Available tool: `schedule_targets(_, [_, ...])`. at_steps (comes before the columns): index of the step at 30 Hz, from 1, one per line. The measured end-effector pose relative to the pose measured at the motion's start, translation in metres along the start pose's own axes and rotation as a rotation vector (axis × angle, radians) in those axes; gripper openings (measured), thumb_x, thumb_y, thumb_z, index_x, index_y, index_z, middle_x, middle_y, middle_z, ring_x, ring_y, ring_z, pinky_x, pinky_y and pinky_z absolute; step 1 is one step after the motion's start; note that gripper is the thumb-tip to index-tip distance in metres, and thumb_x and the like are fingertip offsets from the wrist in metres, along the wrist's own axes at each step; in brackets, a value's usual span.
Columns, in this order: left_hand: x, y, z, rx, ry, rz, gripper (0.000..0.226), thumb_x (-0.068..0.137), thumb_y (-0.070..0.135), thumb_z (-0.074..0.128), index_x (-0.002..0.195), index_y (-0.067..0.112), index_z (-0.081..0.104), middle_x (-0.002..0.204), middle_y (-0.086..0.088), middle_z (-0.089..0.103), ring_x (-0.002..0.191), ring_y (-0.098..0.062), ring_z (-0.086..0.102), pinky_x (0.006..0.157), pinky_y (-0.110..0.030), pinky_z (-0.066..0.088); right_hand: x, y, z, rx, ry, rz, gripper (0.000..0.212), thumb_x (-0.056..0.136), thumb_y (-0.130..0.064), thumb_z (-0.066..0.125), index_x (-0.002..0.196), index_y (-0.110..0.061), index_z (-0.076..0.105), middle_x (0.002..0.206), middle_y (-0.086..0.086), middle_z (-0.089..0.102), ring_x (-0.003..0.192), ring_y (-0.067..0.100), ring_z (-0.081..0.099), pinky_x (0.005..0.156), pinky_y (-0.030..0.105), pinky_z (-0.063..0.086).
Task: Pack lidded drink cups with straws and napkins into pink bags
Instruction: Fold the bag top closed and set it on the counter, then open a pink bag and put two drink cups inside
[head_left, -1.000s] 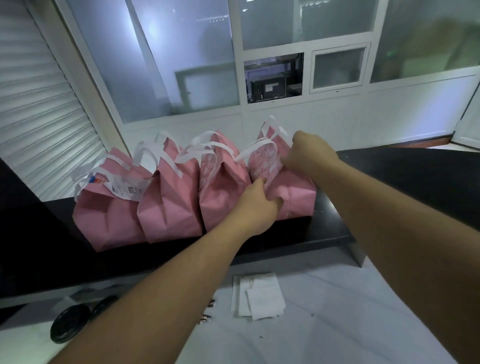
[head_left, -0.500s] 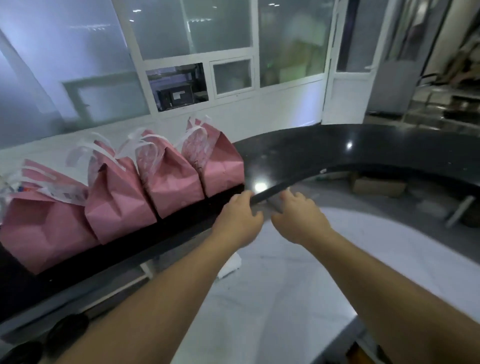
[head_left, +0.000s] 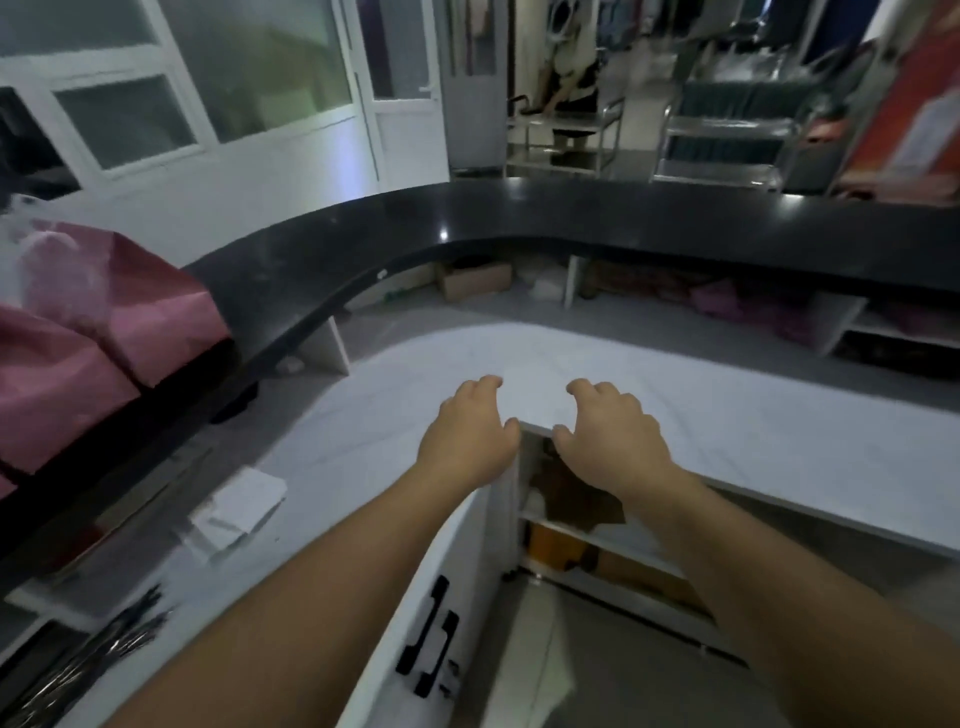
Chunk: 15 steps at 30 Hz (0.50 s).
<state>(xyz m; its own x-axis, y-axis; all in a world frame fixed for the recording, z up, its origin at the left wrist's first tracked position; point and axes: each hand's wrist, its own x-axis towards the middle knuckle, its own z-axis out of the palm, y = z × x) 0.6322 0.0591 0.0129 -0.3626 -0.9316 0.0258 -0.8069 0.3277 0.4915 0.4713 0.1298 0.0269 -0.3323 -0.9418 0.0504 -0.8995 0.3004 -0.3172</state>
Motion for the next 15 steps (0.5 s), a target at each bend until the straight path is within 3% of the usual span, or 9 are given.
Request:
schedule_targets(10, [-0.008,0.203,0.113,-0.03,-0.108,0.247,0.063,0.098,0.041,0.058,0.155,0.028,0.037,0.157,0.001,0.045,0.137,-0.024,0.05,0.105,-0.041,0.049,-0.057,0.211,-0.069,-0.044,0.107,0.283,0.054,0.096,-0.046,0.052,0.144,-0.024,0.042,0.135,0.005,0.055,0.115,0.029,0.053,0.081,0.042,0.044])
schedule_targets(15, [-0.022,0.32,0.18,-0.045,-0.202,0.349,0.063,0.099,0.039,0.055,0.157,0.025,0.035,0.159,0.001,0.042,0.139,-0.024,0.047,0.107,-0.043,0.047,-0.095,0.334,-0.109,-0.042,0.15,0.417,0.051,0.095,-0.047,0.052,0.14,-0.024,0.044,0.132,0.004,0.056,0.115,0.03,0.053,0.085,0.045,0.045])
